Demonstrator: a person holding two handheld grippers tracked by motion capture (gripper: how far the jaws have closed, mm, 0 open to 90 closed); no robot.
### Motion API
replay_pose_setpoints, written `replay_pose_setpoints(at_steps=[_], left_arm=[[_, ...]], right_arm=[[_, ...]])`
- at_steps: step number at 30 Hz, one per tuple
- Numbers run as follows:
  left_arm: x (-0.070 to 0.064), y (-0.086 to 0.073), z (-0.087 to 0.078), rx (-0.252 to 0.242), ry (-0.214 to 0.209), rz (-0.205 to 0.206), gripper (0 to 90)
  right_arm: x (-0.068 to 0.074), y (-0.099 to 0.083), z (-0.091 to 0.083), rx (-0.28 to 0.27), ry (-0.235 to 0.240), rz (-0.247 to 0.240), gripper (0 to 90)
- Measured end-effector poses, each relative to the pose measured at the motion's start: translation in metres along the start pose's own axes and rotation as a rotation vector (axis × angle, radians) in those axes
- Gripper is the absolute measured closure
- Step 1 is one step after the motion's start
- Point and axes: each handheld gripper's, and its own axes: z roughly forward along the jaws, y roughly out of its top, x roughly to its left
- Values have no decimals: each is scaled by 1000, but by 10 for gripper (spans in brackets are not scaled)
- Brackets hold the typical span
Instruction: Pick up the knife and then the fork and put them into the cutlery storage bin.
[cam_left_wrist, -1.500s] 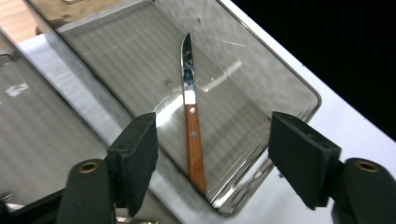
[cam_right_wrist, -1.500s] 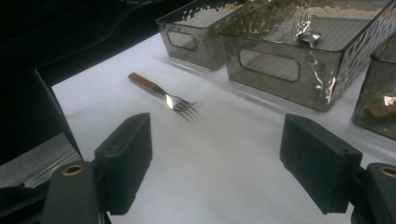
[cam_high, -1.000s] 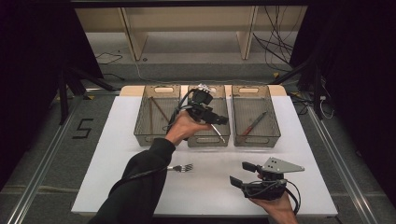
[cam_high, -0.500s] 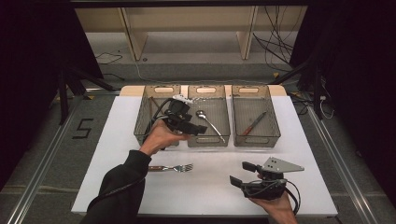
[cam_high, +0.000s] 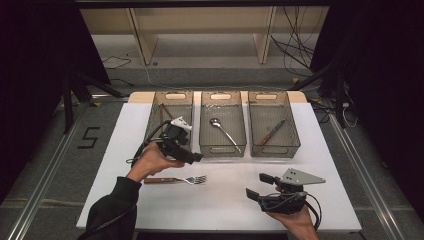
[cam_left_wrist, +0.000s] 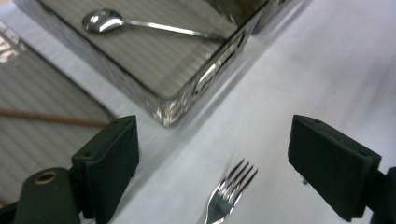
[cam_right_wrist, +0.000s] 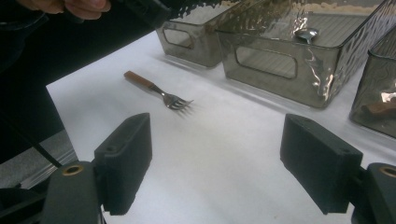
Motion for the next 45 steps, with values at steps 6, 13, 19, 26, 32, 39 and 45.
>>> replay_pose_setpoints(at_steps=[6,13,19,26,32,39,45], left_arm=[[4,-22,0,76,15,30,162],[9,-42,3,157,59,50,160],[12,-53,7,276,90,91,165],[17,-62,12,403,96,128,223],[19,-68,18,449,85,136,305],[23,-72,25,492,71,160,420],[23,-74,29,506,58,175,505]], right_arm=[[0,0,1,2,-1,-4,258],[2,2,-1,-6,-4,-12,258],[2,2,0,-2,-4,-10,258],[2,2,-1,-2,-4,-9,258],[2,2,0,0,-4,-10,258],[2,1,0,2,-4,-13,258],[2,1,0,4,-4,-14,259]])
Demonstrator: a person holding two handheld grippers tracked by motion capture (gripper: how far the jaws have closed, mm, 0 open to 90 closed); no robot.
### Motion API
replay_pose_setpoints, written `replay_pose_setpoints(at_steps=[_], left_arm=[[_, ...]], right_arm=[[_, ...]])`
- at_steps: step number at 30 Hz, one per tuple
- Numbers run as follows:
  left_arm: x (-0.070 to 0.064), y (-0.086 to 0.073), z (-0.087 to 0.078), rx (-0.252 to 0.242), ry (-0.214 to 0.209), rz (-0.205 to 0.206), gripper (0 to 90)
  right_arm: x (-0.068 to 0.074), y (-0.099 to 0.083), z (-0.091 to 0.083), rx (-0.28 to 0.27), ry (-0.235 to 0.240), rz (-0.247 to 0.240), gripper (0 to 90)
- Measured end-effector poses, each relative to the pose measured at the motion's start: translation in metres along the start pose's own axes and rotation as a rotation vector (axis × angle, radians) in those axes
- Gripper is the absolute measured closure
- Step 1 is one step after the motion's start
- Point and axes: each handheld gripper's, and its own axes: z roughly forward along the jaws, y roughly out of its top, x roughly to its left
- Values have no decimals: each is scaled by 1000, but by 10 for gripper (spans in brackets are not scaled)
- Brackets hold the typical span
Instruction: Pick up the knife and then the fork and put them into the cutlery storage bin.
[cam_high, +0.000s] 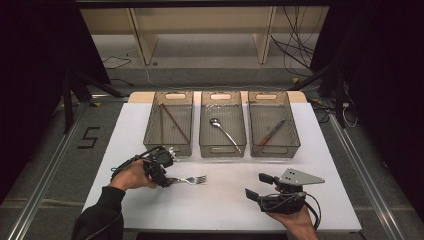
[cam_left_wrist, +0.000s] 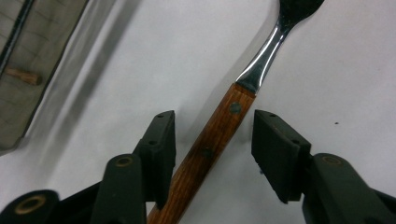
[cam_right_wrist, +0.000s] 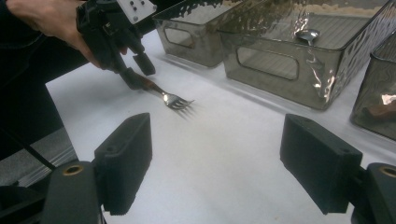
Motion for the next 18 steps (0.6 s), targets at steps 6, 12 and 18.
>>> replay_pose_setpoints(at_steps=[6,12,18], left_arm=[[0,2,2,13,-15,33,575],[0,4,3,32,-6,57,622],[-3,6,4,52,-1,96,650]], right_arm=[[0,0,0,2,1,-1,259],[0,0,0,5,0,1,259],[1,-1,1,7,1,2,260]])
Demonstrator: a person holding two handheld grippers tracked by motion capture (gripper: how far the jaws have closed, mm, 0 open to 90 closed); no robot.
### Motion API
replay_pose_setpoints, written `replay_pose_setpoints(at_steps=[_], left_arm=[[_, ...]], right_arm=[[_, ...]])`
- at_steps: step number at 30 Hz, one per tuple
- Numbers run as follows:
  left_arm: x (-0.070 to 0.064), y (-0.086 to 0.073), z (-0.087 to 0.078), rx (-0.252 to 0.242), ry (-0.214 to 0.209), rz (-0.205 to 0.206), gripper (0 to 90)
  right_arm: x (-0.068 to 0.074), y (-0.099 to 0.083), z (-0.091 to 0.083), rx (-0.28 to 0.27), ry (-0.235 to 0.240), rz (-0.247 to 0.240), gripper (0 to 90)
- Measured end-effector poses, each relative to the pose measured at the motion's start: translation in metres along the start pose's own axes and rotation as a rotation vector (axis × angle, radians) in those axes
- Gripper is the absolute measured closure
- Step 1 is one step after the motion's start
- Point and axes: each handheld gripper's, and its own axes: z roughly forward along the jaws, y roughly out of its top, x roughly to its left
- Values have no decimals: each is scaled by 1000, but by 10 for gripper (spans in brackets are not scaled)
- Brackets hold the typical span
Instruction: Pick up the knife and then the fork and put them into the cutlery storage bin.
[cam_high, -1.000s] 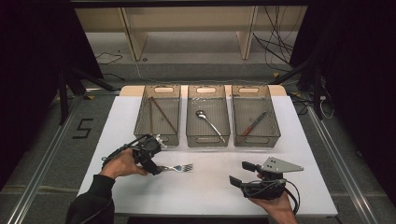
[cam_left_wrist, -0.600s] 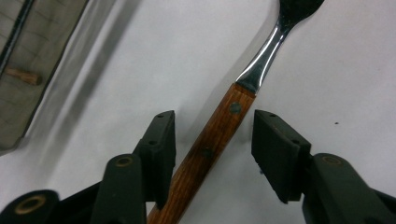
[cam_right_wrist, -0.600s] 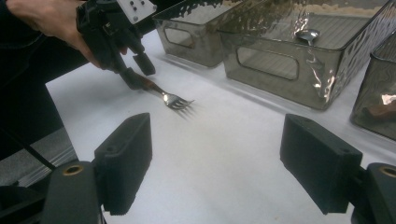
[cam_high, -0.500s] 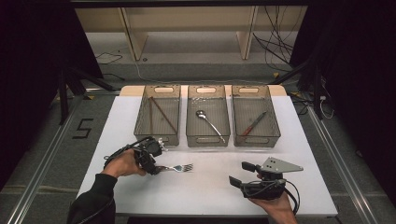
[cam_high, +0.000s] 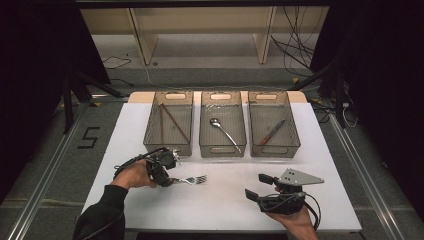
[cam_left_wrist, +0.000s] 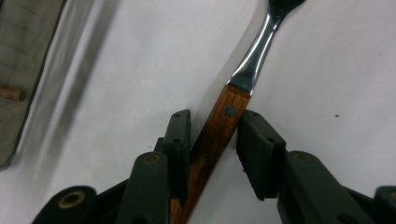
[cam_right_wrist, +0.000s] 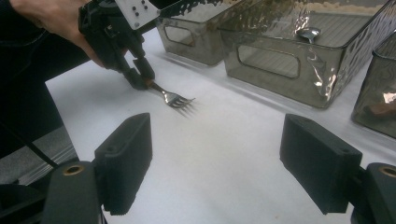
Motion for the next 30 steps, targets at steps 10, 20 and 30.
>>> replay_pose_setpoints(at_steps=[10,20,30], left_arm=[[-1,0,0,-5,-9,66,687],[-8,2,0,17,4,134,737],[-9,1,0,8,-4,129,764]], right_arm=[[0,0,1,6,0,-1,260],[-1,-1,1,9,-4,1,261],[-1,0,1,11,-3,2,261]])
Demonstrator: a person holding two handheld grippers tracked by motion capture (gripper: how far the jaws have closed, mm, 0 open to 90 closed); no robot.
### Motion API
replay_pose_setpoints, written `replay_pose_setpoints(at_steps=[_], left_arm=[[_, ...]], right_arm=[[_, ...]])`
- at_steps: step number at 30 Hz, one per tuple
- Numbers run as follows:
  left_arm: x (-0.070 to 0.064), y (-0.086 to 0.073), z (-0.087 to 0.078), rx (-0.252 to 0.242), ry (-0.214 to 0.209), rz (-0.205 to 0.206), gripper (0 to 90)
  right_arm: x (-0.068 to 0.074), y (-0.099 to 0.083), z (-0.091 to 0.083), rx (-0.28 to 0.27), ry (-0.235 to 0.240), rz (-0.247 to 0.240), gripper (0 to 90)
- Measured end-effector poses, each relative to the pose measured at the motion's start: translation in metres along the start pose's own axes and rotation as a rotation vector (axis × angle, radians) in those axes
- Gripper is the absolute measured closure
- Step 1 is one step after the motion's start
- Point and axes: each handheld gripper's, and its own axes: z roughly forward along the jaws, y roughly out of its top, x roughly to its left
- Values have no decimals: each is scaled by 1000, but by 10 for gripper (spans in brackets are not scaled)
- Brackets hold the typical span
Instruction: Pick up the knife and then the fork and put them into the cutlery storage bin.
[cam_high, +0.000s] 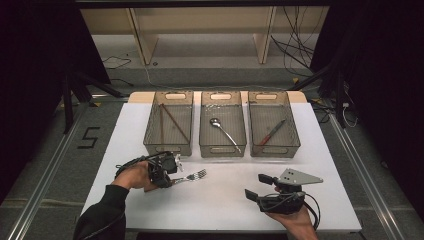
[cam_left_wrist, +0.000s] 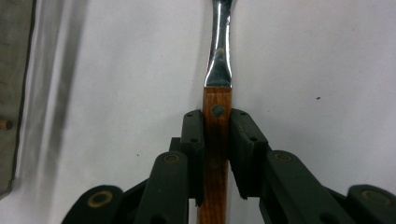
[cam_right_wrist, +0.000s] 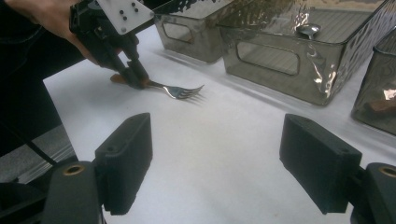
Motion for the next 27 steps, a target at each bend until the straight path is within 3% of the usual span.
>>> replay_pose_setpoints(at_steps=[8,12,18,25,27], left_arm=[[4,-3,-2,-14,-10,-25,766],[4,-3,-8,-74,-8,-64,766],[2,2,-24,-151,7,-80,766],[0,13,-41,-314,11,-178,766],[0,18,-44,-342,10,-188,765]], right_arm=[[-1,0,0,-4,0,3,262],[-1,0,0,-5,1,4,261],[-1,0,0,-5,1,4,261],[-1,0,-1,-6,-2,3,261],[-2,0,-1,-7,-3,5,261]])
